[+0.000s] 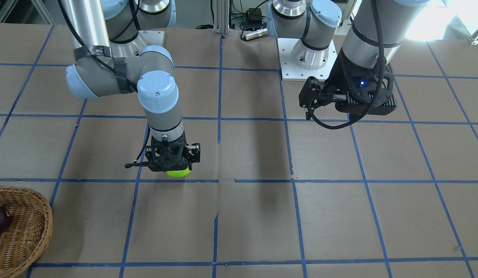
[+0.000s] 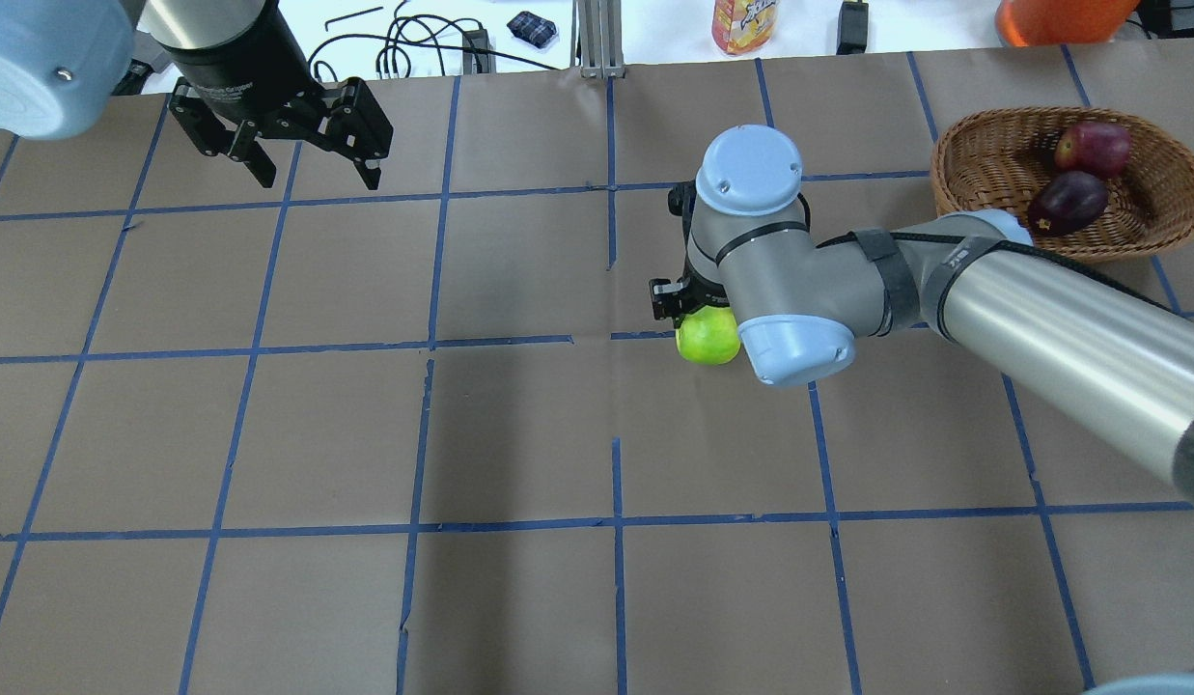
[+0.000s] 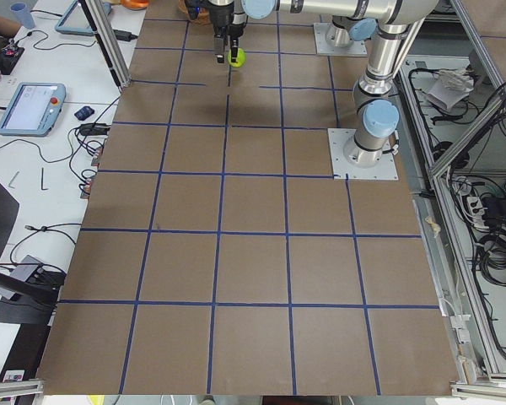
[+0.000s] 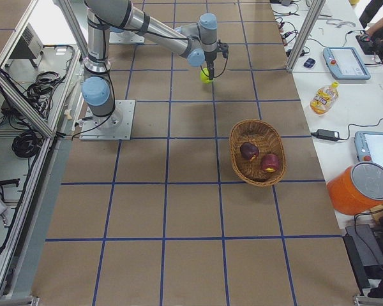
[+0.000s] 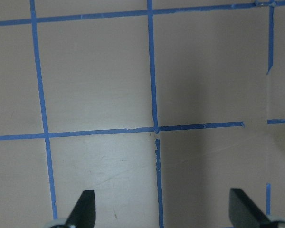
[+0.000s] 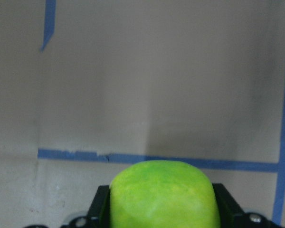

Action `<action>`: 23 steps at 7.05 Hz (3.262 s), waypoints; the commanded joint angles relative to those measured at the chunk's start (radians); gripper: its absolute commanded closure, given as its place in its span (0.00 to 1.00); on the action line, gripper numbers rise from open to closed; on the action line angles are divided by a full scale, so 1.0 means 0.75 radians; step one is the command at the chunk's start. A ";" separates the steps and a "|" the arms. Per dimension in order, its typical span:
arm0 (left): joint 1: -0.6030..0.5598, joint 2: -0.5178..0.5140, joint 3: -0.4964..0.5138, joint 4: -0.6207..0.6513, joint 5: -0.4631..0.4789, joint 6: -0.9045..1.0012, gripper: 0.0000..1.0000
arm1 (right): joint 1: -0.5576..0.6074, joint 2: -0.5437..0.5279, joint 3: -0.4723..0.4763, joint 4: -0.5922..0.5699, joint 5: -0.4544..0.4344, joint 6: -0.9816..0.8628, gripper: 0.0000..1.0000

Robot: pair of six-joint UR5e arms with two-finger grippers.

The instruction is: Put all apples into basket

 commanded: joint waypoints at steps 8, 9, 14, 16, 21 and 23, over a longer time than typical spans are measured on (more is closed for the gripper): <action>0.051 0.044 0.027 -0.072 0.011 0.043 0.00 | -0.769 0.294 -0.534 0.047 0.116 -1.276 0.67; 0.045 0.044 0.019 -0.070 0.011 0.043 0.00 | -0.784 0.307 -0.534 0.068 0.115 -1.285 0.29; 0.028 0.036 0.018 -0.057 0.011 0.041 0.00 | -0.798 -0.072 -0.559 0.760 0.111 -1.035 0.00; 0.028 0.038 0.014 -0.057 0.011 0.041 0.00 | -0.707 -0.241 -0.559 0.996 0.115 -0.722 0.00; 0.028 0.042 0.012 -0.057 0.011 0.041 0.00 | -0.137 -0.393 -0.540 1.106 0.088 0.080 0.00; 0.028 0.042 0.012 -0.057 0.011 0.041 0.00 | -0.115 -0.399 -0.530 1.095 0.084 0.042 0.00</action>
